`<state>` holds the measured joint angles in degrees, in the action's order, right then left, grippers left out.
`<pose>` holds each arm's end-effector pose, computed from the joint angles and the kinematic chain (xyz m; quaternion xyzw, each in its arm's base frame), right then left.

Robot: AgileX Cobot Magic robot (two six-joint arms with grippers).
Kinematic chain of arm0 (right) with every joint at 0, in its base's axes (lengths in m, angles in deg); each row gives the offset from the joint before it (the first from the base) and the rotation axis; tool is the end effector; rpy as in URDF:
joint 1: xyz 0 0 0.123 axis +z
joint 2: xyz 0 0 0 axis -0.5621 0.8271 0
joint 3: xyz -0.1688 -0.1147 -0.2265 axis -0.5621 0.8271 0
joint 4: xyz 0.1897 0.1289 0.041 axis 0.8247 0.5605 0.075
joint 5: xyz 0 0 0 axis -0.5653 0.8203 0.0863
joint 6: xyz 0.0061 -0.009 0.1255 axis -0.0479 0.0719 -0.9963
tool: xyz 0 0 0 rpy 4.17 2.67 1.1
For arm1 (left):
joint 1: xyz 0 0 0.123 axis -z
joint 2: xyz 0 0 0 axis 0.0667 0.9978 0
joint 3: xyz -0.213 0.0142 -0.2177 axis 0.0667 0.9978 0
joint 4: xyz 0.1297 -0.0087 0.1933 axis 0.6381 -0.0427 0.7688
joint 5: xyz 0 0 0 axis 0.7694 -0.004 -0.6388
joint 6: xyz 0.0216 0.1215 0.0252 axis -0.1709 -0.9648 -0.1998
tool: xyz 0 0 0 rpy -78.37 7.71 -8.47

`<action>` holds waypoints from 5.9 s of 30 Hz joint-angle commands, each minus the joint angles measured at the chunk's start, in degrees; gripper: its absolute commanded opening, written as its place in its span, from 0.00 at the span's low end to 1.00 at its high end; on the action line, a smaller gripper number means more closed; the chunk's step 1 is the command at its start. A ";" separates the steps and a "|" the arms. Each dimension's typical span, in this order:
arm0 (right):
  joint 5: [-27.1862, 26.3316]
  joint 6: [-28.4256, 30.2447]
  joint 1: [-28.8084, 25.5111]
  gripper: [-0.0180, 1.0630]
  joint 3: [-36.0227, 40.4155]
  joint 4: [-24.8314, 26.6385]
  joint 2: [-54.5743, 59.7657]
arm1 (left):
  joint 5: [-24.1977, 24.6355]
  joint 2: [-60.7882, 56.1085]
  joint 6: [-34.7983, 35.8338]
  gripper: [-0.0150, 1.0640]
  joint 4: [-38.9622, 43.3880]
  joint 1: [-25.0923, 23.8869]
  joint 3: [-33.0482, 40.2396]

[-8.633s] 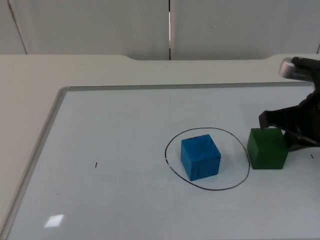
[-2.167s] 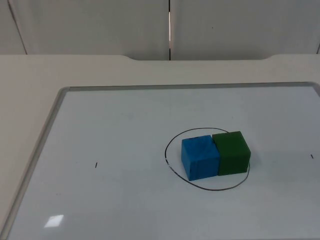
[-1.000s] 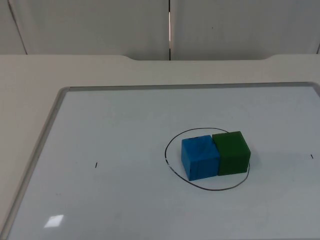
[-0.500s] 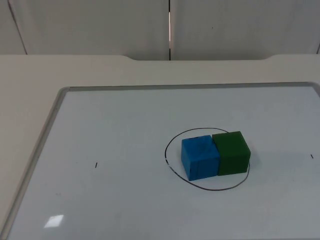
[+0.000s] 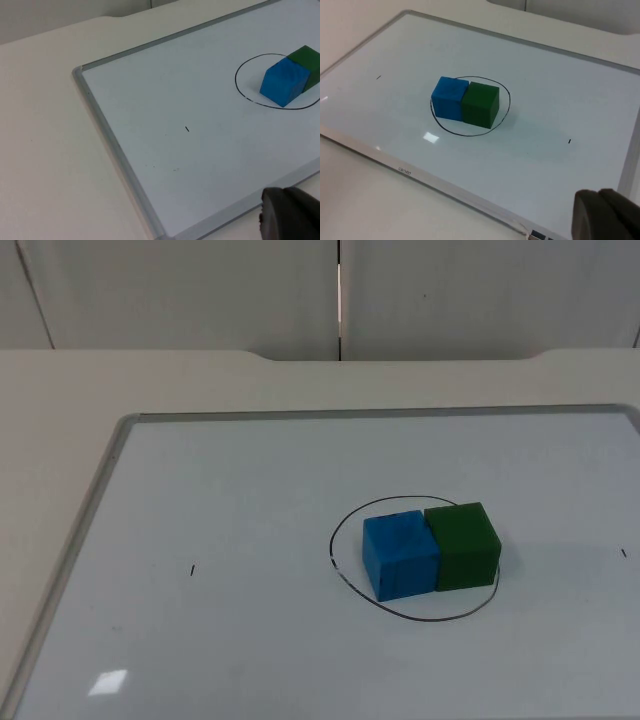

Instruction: Push the two cubes into the marked area.

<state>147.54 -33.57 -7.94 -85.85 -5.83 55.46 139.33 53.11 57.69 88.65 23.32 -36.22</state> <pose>-0.0110 -0.0073 0.2566 -0.1933 0.8308 0.1112 0.5099 -0.0089 0.0075 0.2496 0.1977 0.8376 -0.1101 0.4973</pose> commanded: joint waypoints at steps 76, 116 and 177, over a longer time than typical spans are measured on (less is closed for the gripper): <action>0.06 0.00 0.28 0.99 0.39 -0.45 -0.21 | -0.49 -0.26 -0.01 0.87 0.46 0.05 0.27; 0.06 0.31 0.28 0.99 0.39 -0.45 -0.21 | -0.49 -0.26 -0.01 0.99 0.46 0.05 0.27; 0.06 -0.68 -2.56 0.99 0.39 0.03 -0.21 | -0.49 -0.26 -0.01 0.99 0.58 -29.54 0.27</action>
<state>147.65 -33.99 -10.05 -85.85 -5.85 55.46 139.33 53.11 57.69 88.77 -6.11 -36.22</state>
